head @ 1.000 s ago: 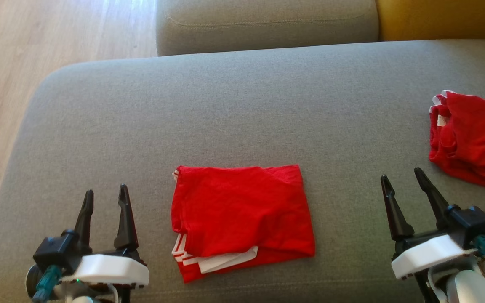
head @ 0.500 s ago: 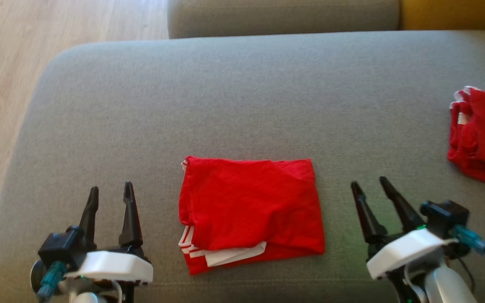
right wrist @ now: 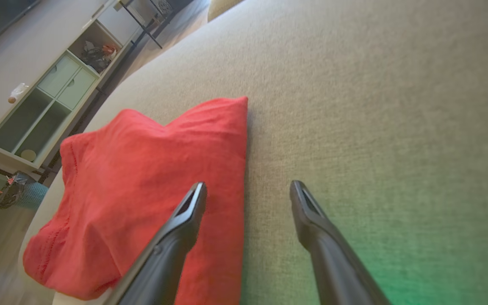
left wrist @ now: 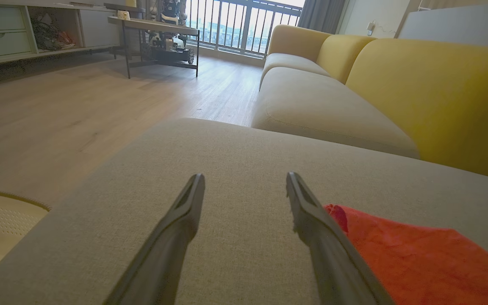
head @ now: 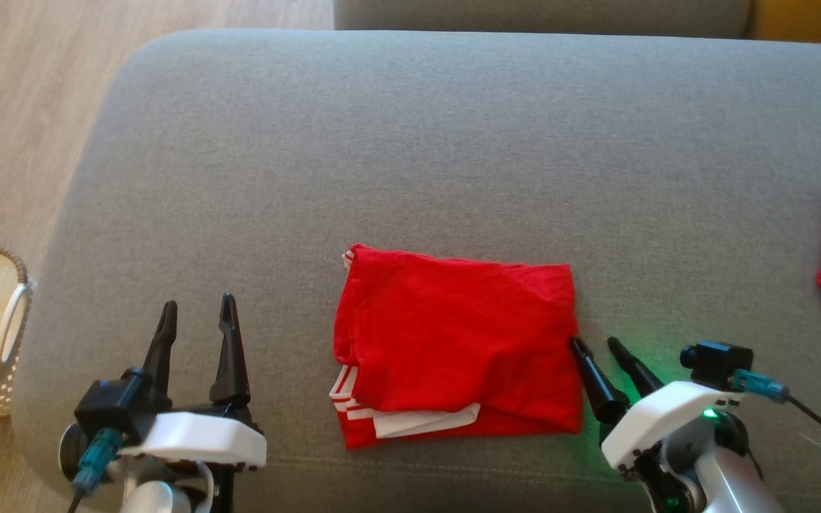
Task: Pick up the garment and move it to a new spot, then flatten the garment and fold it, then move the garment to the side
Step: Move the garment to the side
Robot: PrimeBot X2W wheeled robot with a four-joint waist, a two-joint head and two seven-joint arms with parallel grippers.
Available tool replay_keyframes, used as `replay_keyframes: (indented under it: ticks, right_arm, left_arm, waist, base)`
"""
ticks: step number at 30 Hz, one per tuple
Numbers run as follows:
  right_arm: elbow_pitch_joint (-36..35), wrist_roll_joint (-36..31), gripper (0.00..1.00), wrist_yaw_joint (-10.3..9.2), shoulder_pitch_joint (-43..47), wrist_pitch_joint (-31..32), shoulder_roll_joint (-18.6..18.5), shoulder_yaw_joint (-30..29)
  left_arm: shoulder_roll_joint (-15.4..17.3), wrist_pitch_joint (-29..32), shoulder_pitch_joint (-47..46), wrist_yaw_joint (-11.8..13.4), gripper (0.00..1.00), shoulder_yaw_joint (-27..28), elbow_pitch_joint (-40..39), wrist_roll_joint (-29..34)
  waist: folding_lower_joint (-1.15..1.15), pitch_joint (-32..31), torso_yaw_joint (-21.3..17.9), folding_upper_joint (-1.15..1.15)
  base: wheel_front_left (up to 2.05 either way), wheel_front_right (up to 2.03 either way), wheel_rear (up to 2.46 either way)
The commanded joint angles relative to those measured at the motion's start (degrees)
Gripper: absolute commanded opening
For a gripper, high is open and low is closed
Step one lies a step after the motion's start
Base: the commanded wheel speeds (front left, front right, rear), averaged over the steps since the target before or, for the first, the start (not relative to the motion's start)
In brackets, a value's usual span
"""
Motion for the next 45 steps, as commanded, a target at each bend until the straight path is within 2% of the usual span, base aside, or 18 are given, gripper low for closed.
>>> replay_keyframes:
  ticks: [1, 9, 13, 15, 20, 24, 28, 32, 40, 43, 45]
  right_arm:
    - [-1.6, 0.4, 1.00, -0.01, -2.5, 0.0, -0.1, 1.6]
    - [3.7, 4.7, 1.00, -0.01, -6.0, 0.0, -0.1, 5.9]
    - [6.6, 4.4, 1.00, -0.01, -7.3, 0.0, -0.1, 7.8]
    - [7.7, 3.5, 0.00, -0.01, -8.0, -0.5, -0.1, 8.5]
    - [9.7, -0.8, 0.00, -0.01, -10.0, -3.6, -0.1, 7.8]
    - [9.8, -7.5, 0.00, -0.01, -11.7, -6.0, -0.2, 7.9]
    - [7.1, -14.8, 0.00, -0.01, -12.9, -7.5, -2.1, 7.4]
    - [2.1, -18.8, 0.00, -0.01, -13.0, -6.8, -4.2, 5.7]
    - [-9.9, -19.1, 0.00, -0.01, -15.9, -1.8, -10.0, 3.8]
    - [-12.4, -19.9, 0.00, -0.01, -18.9, -0.9, -13.0, 3.5]
    - [-12.7, -20.0, 0.00, -0.01, -20.1, -1.0, -13.6, 3.3]
  left_arm:
    - [0.1, -0.7, -2.3, -0.1, 1.00, 1.6, -1.7, 0.6]
    - [0.1, -0.7, -2.5, 0.0, 1.00, 1.4, -1.9, 0.5]
    - [0.1, -0.7, -2.7, 0.0, 1.00, 1.1, -1.9, 0.6]
    - [0.1, -0.7, -2.9, 0.0, 1.00, 1.1, -1.8, 0.8]
    - [0.1, -0.7, -3.3, 0.1, 1.00, 1.3, -2.0, 1.4]
    - [0.1, -0.7, -3.3, 0.0, 1.00, 1.3, -2.5, 1.8]
    - [0.1, -0.7, -3.7, -0.2, 1.00, 0.8, -3.1, 2.7]
    - [0.1, -0.7, -4.7, 0.2, 1.00, 0.2, -3.4, 3.3]
    - [0.1, -0.7, -9.9, -0.6, 1.00, -2.6, -3.6, 4.9]
    - [0.2, -0.7, -12.5, -1.5, 1.00, -2.9, -3.4, 6.7]
    - [0.4, -0.7, -13.5, -1.7, 1.00, -2.7, -3.3, 7.2]
  waist:
    - [-0.01, 0.0, 0.2, 0.00]
    - [-0.01, 1.1, 1.2, 0.00]
    - [-0.01, 1.5, 1.4, 0.00]
    - [-0.01, 1.6, 1.4, 0.00]
    - [-0.01, 1.7, 0.8, 0.00]
    - [-0.01, 1.2, -0.9, 0.00]
    - [-0.01, 0.7, -3.5, 0.00]
    - [-0.01, 1.2, -7.3, 0.00]
    - [-0.01, 5.5, -16.4, 0.00]
    - [-0.01, 8.7, -20.3, 0.00]
    - [-0.01, 9.9, -21.5, 0.00]
  base:
    - [0.00, 0.00, 0.00]
    - [0.00, 0.00, 0.00]
    - [0.00, 0.00, 0.00]
    - [0.00, 0.00, 0.00]
    - [0.00, 0.00, 0.00]
    - [0.00, 0.00, 0.00]
    - [0.00, 0.00, 0.00]
    - [0.00, 0.00, 0.00]
    - [0.00, 0.00, 0.00]
    - [0.00, 0.00, 0.00]
    - [0.00, 0.00, 0.00]
